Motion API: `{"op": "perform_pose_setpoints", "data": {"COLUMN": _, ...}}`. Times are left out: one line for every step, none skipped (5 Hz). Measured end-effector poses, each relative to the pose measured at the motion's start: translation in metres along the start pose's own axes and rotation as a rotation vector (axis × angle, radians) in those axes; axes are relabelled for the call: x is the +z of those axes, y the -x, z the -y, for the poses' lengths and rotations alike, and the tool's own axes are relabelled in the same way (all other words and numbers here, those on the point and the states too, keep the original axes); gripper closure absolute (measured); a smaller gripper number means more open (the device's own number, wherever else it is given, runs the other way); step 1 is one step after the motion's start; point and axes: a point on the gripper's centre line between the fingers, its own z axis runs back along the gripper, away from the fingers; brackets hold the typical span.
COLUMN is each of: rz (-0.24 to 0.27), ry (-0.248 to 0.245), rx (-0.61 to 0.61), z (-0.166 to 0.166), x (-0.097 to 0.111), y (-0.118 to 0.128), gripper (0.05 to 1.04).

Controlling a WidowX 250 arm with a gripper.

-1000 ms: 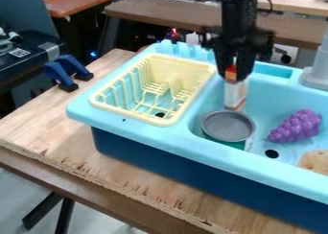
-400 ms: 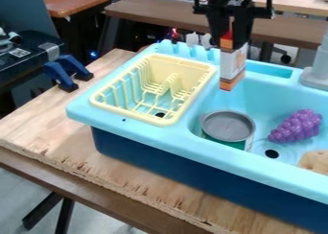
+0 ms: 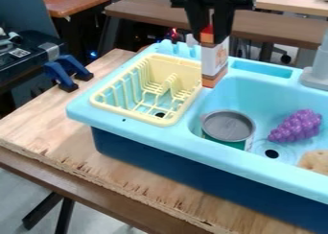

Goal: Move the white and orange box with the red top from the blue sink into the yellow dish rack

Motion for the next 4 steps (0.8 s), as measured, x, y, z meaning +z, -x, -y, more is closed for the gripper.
{"op": "perform_pose_setpoints", "data": {"rz": -0.027, "ry": -0.007, "rx": 0.033, "z": -0.021, "x": -0.002, "y": 0.004, "gripper": 0.707}}
{"op": "perform_pose_setpoints", "data": {"rz": -0.035, "ry": -0.012, "rx": 0.065, "z": -0.039, "x": -0.005, "y": 0.005, "gripper": 0.707}}
{"op": "perform_pose_setpoints", "data": {"rz": -0.021, "ry": -0.021, "rx": 0.072, "z": -0.048, "x": -0.004, "y": 0.004, "gripper": 0.707}}
{"op": "perform_pose_setpoints", "data": {"rz": -0.02, "ry": -0.021, "rx": 0.078, "z": -0.053, "x": -0.011, "y": 0.0, "gripper": 0.707}}
